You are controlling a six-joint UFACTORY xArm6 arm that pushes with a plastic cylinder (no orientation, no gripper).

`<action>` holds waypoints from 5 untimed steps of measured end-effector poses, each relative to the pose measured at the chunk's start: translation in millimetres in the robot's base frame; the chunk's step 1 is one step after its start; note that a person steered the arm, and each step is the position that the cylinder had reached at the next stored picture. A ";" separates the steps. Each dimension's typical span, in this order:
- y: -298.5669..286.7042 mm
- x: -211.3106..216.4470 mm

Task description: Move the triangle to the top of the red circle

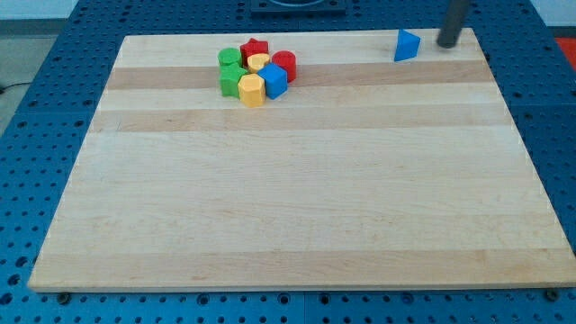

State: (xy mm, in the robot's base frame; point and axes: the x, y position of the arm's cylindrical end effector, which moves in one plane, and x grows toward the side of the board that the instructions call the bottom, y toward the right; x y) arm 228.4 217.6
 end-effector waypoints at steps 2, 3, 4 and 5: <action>-87.8 44.7; -133.9 44.7; -158.9 44.4; -167.1 37.0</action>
State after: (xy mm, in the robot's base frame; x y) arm 265.4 50.5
